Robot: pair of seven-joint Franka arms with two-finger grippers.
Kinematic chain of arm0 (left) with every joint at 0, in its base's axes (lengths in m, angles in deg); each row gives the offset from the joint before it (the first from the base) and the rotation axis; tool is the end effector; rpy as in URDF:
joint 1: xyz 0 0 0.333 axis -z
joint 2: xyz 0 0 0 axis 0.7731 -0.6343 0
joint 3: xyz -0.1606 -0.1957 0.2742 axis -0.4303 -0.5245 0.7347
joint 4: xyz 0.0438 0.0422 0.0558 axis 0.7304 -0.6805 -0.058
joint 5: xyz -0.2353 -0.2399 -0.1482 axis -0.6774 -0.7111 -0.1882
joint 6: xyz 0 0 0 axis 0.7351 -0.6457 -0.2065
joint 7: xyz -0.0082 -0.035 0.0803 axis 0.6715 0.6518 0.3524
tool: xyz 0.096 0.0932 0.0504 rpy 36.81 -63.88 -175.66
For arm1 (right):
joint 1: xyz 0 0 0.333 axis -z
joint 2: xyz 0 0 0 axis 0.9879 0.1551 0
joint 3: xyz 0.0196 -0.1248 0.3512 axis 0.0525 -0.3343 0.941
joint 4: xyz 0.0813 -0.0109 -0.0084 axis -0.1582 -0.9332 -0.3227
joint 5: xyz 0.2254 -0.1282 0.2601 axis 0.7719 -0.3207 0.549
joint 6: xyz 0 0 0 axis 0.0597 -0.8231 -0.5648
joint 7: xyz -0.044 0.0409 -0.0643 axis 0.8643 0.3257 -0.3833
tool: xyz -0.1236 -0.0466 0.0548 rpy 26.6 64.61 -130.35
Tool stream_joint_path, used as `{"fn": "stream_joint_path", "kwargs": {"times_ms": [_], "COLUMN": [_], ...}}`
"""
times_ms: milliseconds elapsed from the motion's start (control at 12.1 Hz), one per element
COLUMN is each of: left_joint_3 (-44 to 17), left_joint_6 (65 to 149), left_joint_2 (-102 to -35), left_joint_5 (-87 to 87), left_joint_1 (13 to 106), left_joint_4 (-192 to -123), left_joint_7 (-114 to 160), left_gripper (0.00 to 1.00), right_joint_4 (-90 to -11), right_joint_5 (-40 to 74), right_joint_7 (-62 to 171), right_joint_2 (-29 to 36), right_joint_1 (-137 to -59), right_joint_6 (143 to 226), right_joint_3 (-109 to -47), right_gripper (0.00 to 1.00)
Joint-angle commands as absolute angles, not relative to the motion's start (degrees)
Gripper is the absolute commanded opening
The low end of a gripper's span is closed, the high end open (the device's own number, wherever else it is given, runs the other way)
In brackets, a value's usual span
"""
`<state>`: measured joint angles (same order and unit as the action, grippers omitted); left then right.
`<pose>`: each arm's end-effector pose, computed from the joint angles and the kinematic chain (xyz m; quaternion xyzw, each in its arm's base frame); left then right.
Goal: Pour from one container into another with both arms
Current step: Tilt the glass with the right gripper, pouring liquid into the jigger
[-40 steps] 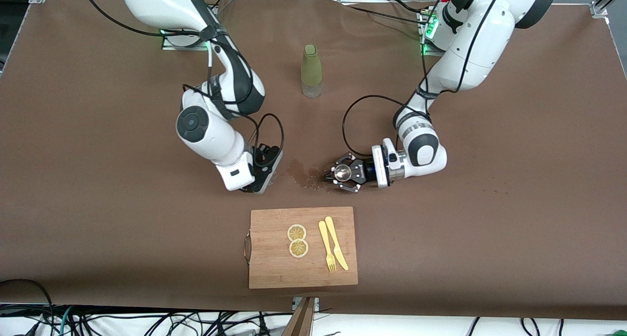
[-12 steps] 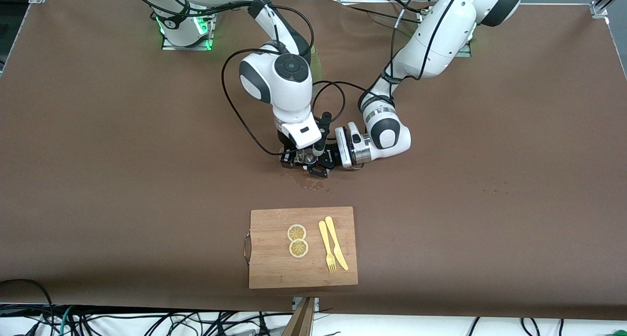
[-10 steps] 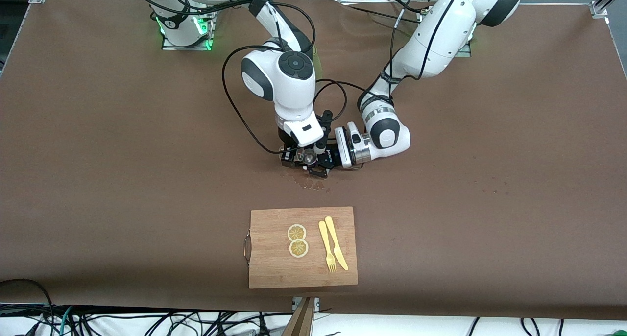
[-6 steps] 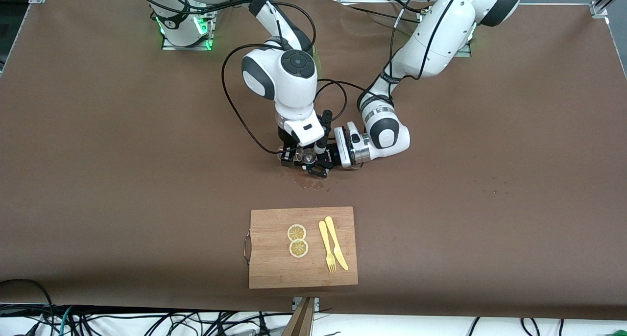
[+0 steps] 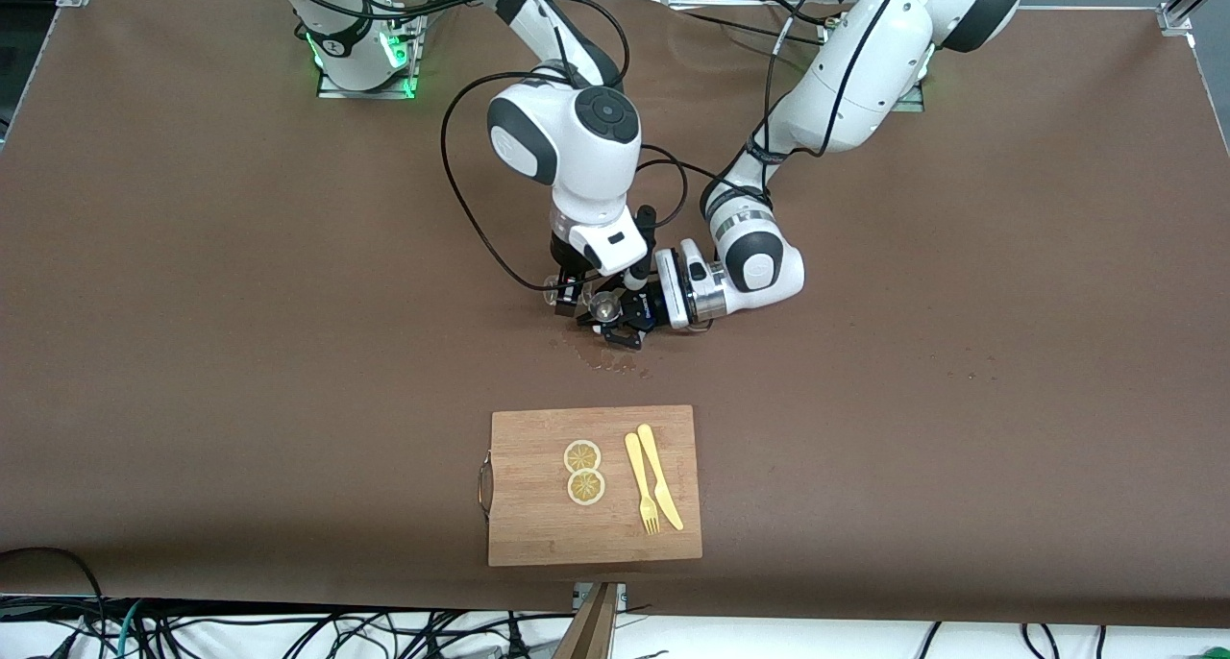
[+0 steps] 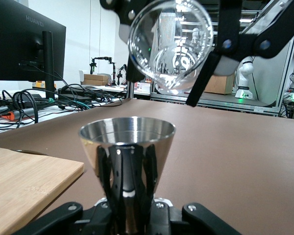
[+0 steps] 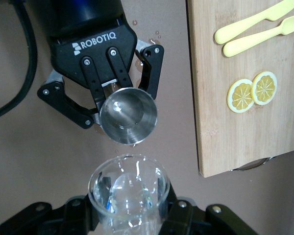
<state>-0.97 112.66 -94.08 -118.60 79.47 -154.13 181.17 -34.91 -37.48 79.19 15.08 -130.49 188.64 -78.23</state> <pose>0.5727 -0.4514 0.1490 0.6115 -0.4323 0.5033 0.4311 0.5340 0.4955 0.3613 0.7401 0.6523 0.0302 0.1606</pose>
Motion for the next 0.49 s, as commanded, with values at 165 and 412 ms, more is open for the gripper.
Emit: {"fn": "stream_joint_path", "kwargs": {"times_ms": [165, 412], "left_joint_3": [-0.37, -0.37], "left_joint_6": [113.11, 113.11], "left_joint_2": [-94.57, -94.66], "left_joint_5": [-121.41, -121.85], "left_joint_1": [80.52, 80.61], "left_joint_4": [-152.91, -152.92], "left_joint_7": [182.84, 182.84], "left_gripper": [0.0, 0.0], "right_joint_4": [-32.75, -30.74], "right_joint_5": [-39.39, -41.24], "right_joint_7": [79.05, 79.22], "right_joint_2": [15.38, 16.78], "right_joint_1": [-132.23, -132.58], "right_joint_6": [185.66, 184.87], "right_joint_3": [-78.54, -78.63], "right_gripper": [0.08, 0.08]}}
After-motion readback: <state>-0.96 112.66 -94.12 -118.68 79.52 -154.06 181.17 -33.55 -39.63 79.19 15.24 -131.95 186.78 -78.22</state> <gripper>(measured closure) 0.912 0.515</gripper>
